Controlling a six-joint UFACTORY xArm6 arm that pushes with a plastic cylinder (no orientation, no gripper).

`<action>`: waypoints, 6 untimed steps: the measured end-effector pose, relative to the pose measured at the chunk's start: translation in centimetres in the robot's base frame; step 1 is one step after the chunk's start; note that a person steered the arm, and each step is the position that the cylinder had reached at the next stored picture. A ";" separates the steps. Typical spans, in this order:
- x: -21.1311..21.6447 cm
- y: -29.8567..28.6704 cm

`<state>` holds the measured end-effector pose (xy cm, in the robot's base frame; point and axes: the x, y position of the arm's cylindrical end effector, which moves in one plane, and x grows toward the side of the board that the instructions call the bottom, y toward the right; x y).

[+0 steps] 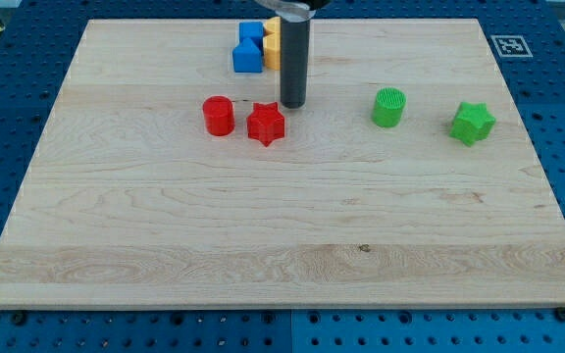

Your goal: Push the red star towards the bottom side of the board

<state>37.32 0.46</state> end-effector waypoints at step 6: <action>1.3 0.1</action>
